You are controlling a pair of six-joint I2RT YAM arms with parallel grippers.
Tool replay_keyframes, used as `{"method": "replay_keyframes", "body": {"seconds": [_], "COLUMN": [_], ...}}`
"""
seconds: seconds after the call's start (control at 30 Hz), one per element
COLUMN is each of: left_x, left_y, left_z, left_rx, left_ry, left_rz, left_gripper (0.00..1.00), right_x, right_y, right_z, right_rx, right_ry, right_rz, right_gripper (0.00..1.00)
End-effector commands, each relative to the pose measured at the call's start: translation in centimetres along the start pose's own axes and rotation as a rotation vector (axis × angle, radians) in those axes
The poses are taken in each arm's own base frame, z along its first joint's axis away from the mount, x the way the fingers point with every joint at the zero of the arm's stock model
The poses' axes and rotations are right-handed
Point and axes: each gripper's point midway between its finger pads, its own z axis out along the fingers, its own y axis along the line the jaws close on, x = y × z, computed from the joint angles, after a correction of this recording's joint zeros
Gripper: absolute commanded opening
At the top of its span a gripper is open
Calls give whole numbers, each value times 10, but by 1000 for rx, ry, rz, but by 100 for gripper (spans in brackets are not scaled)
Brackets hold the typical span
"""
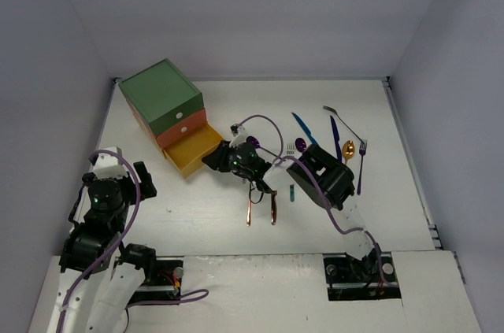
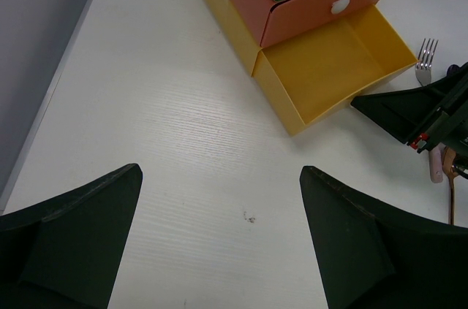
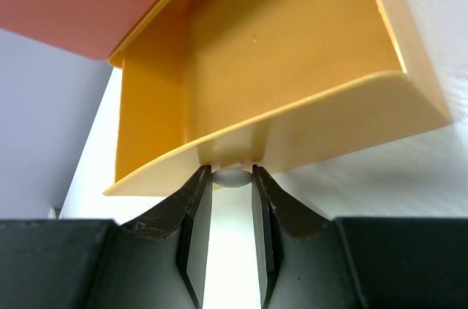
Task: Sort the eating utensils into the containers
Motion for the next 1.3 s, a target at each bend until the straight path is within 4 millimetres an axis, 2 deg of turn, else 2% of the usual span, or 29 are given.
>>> {"method": "replay_keyframes", "body": {"seconds": [0.0, 0.27, 0.47, 0.63, 0.73, 0.8, 0.87, 1.0, 1.1, 1.17, 1.27], "left_x": [-15, -14, -14, -14, -14, -15, -15, -15, -15, -15, -15], "left_y": [-4, -4, -3, -2, -2, -2, -2, -2, -1, -2, -1], "left_z": [3, 4, 3, 2, 1, 1, 0, -1, -2, -2, -3], "left_rx": [2, 0, -2, -4, -2, -5, -3, 0, 1, 2, 2], "left_ry": [-34, -33, -33, -37, -37, -39, -42, -46, -51, -54, -56], "left_rz": [-33, -32, -35, -40, -39, -42, -44, -46, -46, -47, -48], "left_gripper": [87, 87, 87, 87, 87, 87, 87, 88, 87, 87, 87], "right_x": [-40, -35, -32, -39, -40, -48, -51, -78, -88, -88, -78], "right_y": [35, 36, 32, 33, 31, 31, 16, 14, -9, -28, -41], "right_z": [-15, -27, -32, -42, -49, -58, -69, -102, -135, -163, -191], "right_rx": [-64, -59, -32, -5, 36, 80, 177, 320, 521, 662, 749], "right_ry": [-108, -98, -102, -109, -100, -114, -102, -134, -109, -76, -22], "right_rz": [-14, -23, -35, -77, -109, -148, -200, -292, -352, -374, -363], "right_gripper": [0, 5, 27, 46, 51, 54, 55, 55, 55, 56, 56]}}
